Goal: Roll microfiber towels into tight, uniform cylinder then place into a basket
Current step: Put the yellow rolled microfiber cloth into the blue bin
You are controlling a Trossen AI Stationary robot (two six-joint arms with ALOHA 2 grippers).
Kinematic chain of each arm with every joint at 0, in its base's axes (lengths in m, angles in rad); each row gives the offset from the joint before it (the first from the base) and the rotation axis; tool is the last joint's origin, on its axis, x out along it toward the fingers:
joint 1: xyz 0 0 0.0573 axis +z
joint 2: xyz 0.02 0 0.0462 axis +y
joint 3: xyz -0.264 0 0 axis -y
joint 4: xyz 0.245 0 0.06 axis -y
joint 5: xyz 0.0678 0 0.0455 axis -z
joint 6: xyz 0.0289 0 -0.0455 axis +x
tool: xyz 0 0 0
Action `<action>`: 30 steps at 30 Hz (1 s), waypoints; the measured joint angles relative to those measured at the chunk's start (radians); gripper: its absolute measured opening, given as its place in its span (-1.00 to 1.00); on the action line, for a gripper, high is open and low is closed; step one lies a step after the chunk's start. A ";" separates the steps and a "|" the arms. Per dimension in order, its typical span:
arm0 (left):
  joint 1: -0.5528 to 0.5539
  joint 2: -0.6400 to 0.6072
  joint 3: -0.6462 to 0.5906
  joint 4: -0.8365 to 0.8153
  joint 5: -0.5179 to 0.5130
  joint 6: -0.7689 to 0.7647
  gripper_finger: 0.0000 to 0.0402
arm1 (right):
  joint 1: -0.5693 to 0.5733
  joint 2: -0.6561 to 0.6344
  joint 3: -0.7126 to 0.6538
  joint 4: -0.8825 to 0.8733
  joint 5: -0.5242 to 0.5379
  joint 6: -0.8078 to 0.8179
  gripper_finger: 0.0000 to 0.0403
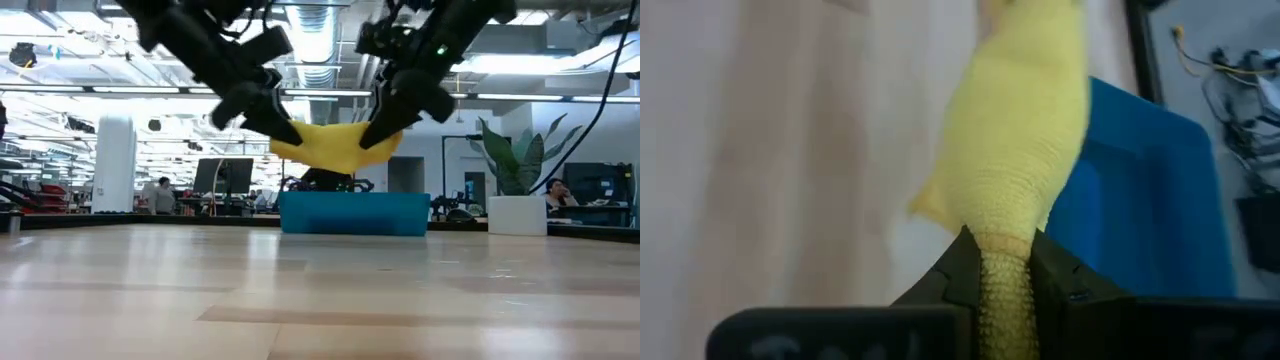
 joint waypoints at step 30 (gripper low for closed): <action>0.424 0.386 0.336 -0.010 0.269 0.269 -0.83 | -0.537 0.010 -0.079 0.108 -0.224 -0.345 -0.71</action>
